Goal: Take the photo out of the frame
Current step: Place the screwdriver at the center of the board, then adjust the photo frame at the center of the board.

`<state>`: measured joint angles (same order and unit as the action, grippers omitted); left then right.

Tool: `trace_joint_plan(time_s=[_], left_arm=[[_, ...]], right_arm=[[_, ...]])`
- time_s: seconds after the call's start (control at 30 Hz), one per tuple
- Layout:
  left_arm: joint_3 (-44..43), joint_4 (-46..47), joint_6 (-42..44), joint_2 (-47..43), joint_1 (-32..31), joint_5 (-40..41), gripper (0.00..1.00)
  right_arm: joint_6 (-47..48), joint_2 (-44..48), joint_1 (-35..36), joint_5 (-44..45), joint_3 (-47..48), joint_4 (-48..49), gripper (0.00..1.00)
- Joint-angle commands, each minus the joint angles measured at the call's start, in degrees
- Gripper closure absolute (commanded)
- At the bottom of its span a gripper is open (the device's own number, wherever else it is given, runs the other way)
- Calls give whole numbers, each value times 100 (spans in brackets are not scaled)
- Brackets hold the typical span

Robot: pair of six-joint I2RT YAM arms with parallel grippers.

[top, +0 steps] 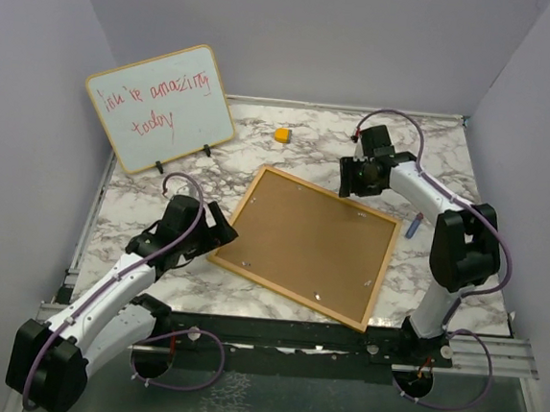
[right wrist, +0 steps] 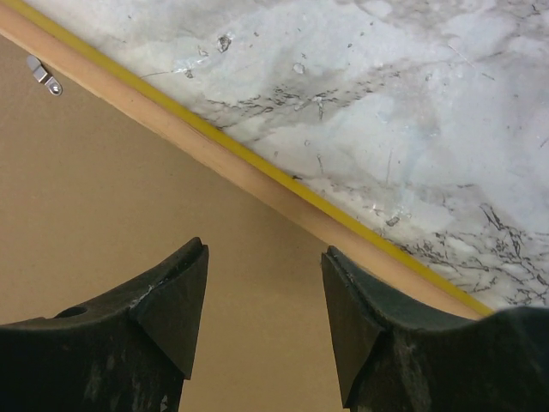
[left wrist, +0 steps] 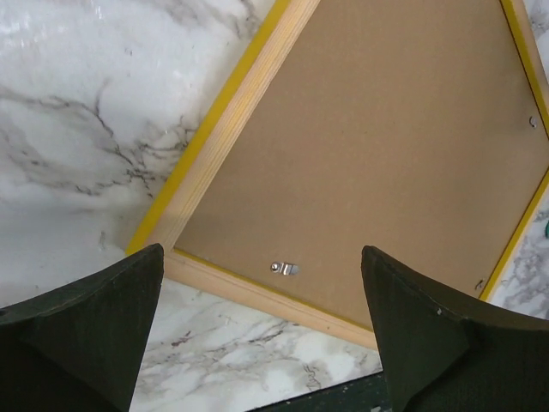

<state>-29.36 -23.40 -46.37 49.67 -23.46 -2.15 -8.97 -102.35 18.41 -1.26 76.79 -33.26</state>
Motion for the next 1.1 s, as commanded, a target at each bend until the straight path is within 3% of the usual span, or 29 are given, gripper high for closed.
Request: trace_joint_plan(time_s=[0.0,0.4,0.9,1.07], left_arm=[[390,14,-1046,-276,-90,-348,4],[781,418,-1144,-35,-211,-706,5],[1041,709,-1009,-156,-211,-1153,5],[1080,619,-1018,-239,-211,-1116,5]], right_arm=[[498,-302,48,-380,342,18,40],[1117,-971,208,-750,607,104,41],[1509,-1490,220,-584,996,69,44],[1370,-1667,215,-608,905,-21,59]])
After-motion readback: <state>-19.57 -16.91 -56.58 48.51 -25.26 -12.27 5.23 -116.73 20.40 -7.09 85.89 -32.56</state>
